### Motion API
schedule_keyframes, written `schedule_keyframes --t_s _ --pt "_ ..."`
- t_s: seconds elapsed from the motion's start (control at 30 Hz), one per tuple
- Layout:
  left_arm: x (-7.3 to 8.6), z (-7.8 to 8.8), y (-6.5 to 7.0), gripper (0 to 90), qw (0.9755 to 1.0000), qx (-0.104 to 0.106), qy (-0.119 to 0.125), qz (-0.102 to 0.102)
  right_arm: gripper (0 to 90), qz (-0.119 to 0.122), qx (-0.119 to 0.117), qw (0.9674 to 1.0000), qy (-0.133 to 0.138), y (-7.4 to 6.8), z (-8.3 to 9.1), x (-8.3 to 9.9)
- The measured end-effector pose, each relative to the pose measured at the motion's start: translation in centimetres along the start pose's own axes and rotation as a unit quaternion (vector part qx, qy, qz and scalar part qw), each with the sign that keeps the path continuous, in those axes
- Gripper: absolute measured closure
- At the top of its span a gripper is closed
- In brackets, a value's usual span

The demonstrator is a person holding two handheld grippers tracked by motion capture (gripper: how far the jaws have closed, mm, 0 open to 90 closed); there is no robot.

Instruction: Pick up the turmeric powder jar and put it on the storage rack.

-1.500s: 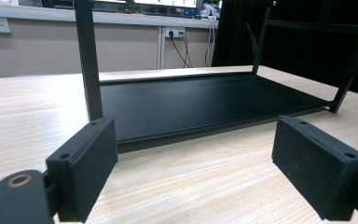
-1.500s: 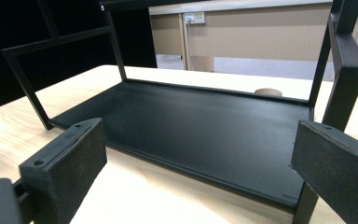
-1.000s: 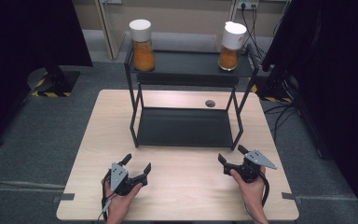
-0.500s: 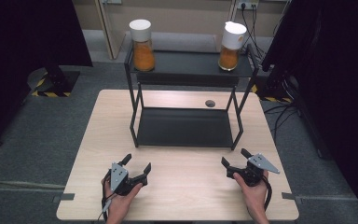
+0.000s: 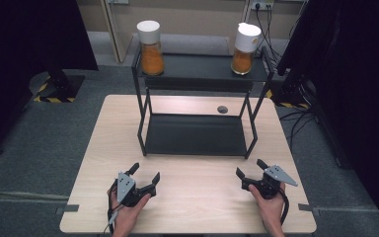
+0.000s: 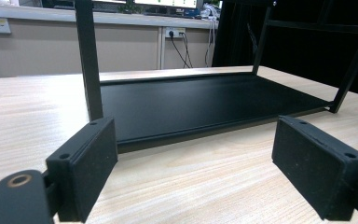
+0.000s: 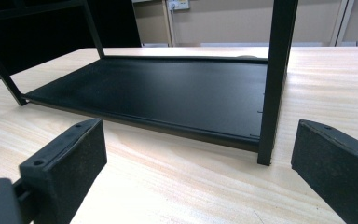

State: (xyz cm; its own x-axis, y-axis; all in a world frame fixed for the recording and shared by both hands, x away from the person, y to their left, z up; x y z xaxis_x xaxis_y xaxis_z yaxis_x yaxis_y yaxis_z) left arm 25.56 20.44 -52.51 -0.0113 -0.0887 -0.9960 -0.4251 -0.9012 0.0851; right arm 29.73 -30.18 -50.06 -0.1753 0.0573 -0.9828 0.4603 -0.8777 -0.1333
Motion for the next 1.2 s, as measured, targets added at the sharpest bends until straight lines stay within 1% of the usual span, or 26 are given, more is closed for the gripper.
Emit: schedule_keyframes --t_s 0.2,0.27,0.3,0.5,1.03,1.2 --pt "0.00 0.00 0.02 13.9 1.0000 0.000 0.000 -0.001 3.6 0.001 -0.001 1.0000 0.001 -0.03 0.05 0.16" --pt "0.00 0.01 0.03 13.9 1.0000 0.000 0.000 -0.002 3.6 0.002 -0.001 1.0000 0.000 -0.01 0.01 0.33" --pt "0.01 0.01 0.02 13.9 1.0000 0.000 0.000 -0.001 3.6 0.002 -0.001 1.0000 -0.006 -0.02 -0.04 0.33" --pt "0.01 0.01 0.02 13.9 1.0000 0.000 0.000 -0.001 3.6 0.006 -0.004 1.0000 -0.004 -0.10 -0.09 0.37" --pt "0.03 0.03 0.02 13.9 1.0000 0.000 0.002 -0.001 3.6 -0.001 -0.005 1.0000 0.000 0.05 0.06 0.45" --pt "0.04 0.05 0.01 13.9 1.0000 0.000 0.002 0.000 3.6 0.001 -0.005 1.0000 -0.001 0.03 0.07 0.44"
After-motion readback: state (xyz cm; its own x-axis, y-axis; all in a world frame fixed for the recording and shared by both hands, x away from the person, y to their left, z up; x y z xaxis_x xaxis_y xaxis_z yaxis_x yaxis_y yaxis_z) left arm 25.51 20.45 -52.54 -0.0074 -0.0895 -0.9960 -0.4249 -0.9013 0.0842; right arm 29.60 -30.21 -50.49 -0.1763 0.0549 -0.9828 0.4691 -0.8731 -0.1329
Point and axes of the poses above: each handheld gripper's, and its own axes: z roughly backward along the jaws, x roughly out of its underside, y roughly to its right, the point moved 7 cm from there along -z, roughly forward along the jaws, and after that the axes turned 8 degrees about y, right-handed, at the moved point
